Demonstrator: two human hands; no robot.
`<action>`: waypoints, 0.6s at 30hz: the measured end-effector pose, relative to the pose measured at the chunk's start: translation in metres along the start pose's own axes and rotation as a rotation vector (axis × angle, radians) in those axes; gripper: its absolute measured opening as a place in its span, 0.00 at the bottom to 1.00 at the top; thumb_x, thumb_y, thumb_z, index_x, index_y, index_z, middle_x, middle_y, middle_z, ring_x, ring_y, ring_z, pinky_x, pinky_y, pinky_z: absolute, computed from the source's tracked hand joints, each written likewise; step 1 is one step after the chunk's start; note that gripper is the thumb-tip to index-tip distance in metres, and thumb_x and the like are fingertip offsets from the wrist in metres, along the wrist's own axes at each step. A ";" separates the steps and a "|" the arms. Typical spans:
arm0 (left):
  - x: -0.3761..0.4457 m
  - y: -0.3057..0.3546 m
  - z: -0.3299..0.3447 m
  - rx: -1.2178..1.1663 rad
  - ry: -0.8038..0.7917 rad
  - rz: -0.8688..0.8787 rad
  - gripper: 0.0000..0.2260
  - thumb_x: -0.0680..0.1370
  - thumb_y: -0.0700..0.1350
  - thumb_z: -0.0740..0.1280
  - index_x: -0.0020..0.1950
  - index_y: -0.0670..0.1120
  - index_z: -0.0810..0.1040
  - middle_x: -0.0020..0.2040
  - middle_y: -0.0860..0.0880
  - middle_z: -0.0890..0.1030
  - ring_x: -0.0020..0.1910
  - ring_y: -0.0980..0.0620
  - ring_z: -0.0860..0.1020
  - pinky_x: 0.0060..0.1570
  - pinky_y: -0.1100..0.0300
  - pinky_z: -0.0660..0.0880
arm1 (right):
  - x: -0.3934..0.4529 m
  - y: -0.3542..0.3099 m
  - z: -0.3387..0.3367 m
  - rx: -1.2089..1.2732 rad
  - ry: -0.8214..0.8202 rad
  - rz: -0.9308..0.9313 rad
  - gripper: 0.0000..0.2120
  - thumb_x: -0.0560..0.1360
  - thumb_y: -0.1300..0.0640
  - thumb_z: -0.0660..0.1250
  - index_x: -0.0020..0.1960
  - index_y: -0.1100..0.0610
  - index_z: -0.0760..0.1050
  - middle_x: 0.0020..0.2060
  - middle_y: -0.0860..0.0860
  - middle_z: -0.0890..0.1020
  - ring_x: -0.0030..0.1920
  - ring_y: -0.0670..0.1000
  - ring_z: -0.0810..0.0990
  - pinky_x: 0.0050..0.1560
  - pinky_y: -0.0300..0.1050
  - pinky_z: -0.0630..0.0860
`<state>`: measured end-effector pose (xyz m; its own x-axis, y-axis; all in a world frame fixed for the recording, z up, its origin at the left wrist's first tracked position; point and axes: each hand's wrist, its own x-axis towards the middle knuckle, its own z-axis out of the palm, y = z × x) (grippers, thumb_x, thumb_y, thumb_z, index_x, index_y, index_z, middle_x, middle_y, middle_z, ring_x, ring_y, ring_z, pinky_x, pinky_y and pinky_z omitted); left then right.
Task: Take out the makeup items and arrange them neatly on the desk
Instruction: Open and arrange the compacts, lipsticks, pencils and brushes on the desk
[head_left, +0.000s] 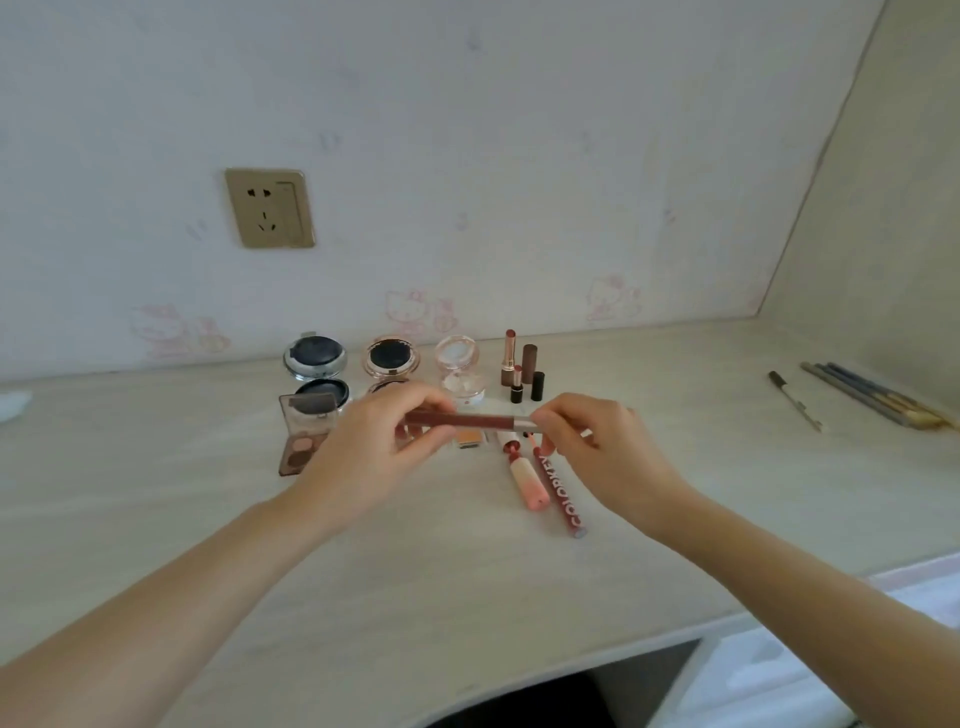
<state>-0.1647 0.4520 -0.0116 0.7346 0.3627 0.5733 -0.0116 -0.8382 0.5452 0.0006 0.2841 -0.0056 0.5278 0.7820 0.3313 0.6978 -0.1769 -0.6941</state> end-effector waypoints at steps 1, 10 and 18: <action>-0.008 -0.004 -0.005 0.002 0.021 -0.015 0.09 0.73 0.43 0.73 0.48 0.56 0.78 0.44 0.60 0.80 0.43 0.60 0.78 0.42 0.72 0.70 | 0.000 -0.004 0.008 0.027 -0.013 0.000 0.11 0.79 0.49 0.61 0.42 0.47 0.78 0.33 0.40 0.81 0.34 0.45 0.79 0.35 0.40 0.75; -0.068 -0.032 -0.027 0.061 0.187 -0.087 0.13 0.70 0.40 0.75 0.48 0.55 0.78 0.43 0.58 0.79 0.41 0.61 0.76 0.44 0.73 0.69 | -0.003 -0.027 0.071 0.413 -0.098 0.085 0.08 0.77 0.51 0.65 0.40 0.48 0.80 0.31 0.45 0.81 0.31 0.41 0.76 0.33 0.33 0.71; -0.076 -0.035 -0.029 0.102 0.218 -0.086 0.15 0.68 0.39 0.77 0.46 0.54 0.77 0.44 0.66 0.77 0.42 0.65 0.76 0.46 0.77 0.67 | -0.004 -0.028 0.089 0.651 -0.070 0.138 0.07 0.76 0.54 0.66 0.45 0.52 0.82 0.31 0.49 0.82 0.33 0.45 0.78 0.31 0.38 0.74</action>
<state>-0.2397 0.4653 -0.0569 0.5658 0.5046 0.6521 0.1216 -0.8333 0.5393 -0.0648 0.3392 -0.0446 0.5435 0.8189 0.1845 0.1799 0.1011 -0.9785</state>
